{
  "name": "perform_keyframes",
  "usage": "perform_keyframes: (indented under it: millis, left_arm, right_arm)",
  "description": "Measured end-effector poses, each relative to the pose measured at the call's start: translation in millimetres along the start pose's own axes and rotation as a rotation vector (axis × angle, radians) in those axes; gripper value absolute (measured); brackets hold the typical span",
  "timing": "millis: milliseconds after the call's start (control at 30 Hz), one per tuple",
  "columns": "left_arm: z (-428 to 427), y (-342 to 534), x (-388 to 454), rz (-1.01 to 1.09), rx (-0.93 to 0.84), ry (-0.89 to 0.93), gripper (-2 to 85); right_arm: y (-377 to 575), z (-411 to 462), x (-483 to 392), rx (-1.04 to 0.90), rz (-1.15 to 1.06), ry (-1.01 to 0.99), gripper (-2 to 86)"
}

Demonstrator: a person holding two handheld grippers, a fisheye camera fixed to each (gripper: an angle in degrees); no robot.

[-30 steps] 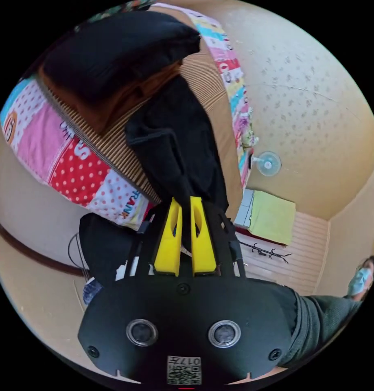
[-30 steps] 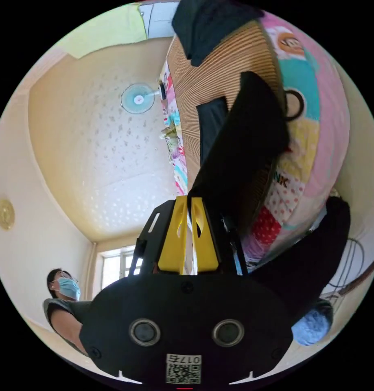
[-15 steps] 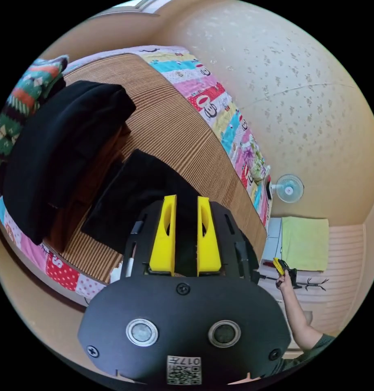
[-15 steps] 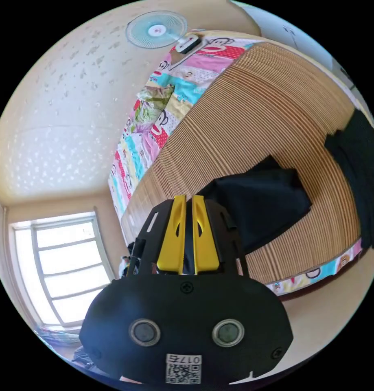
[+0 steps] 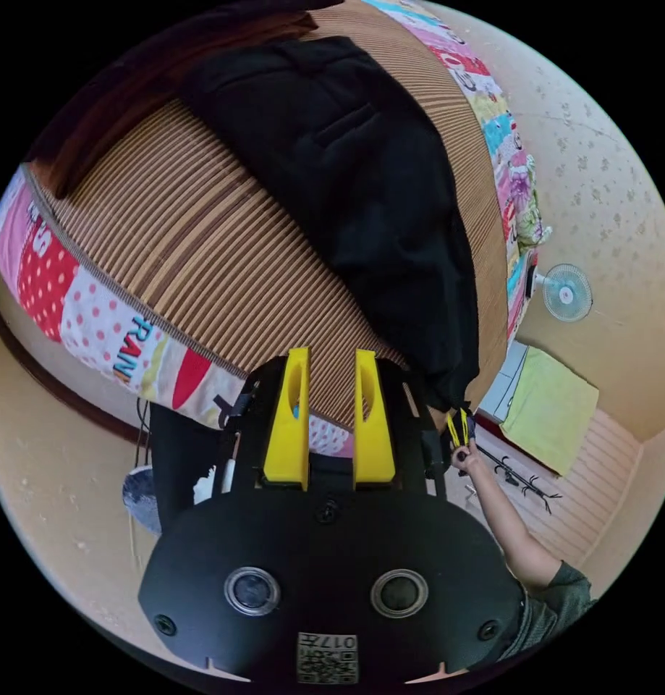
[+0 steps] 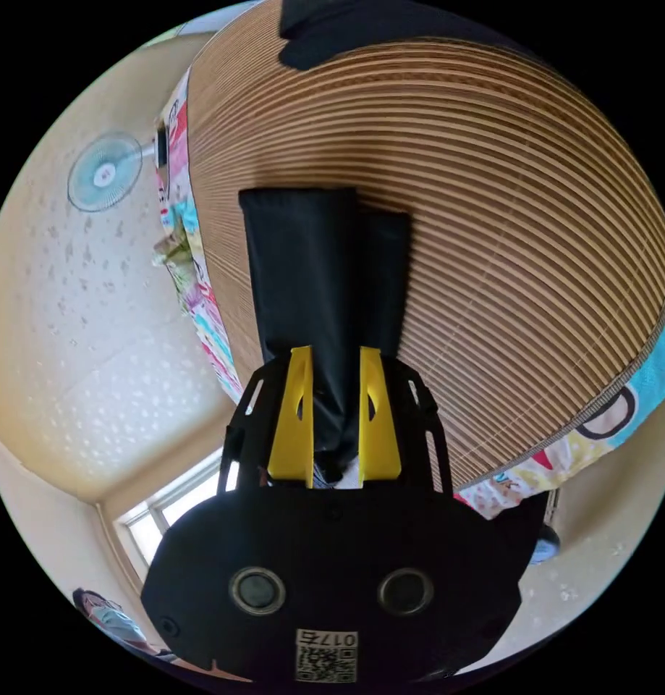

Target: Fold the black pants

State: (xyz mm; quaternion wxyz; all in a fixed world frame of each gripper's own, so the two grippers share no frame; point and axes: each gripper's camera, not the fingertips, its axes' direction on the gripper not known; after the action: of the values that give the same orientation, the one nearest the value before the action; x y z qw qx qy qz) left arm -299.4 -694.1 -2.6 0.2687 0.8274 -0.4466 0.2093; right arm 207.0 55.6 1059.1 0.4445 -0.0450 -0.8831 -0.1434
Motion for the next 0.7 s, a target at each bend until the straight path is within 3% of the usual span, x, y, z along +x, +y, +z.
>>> perform_keyframes:
  millis: [167,267,500,700]
  left_arm:
    - [10,3,-8,-0.089,-0.024,-0.072,10.0]
    - [10,3,-4,-0.1,-0.021,-0.093,10.1]
    - [15,-6,13,-0.081,-0.026,-0.095,11.3]
    - [16,-27,13,-0.099,0.007,-0.042,12.6]
  right_arm:
    - [-15,11,-8,-0.002,-0.022,0.016,11.2]
    - [-23,22,-24,-0.037,-0.043,0.119,5.9]
    - [-10,33,-138,-0.337,-0.59,0.213,0.6]
    - [-20,-23,-127,-0.346,-0.52,0.23,0.8]
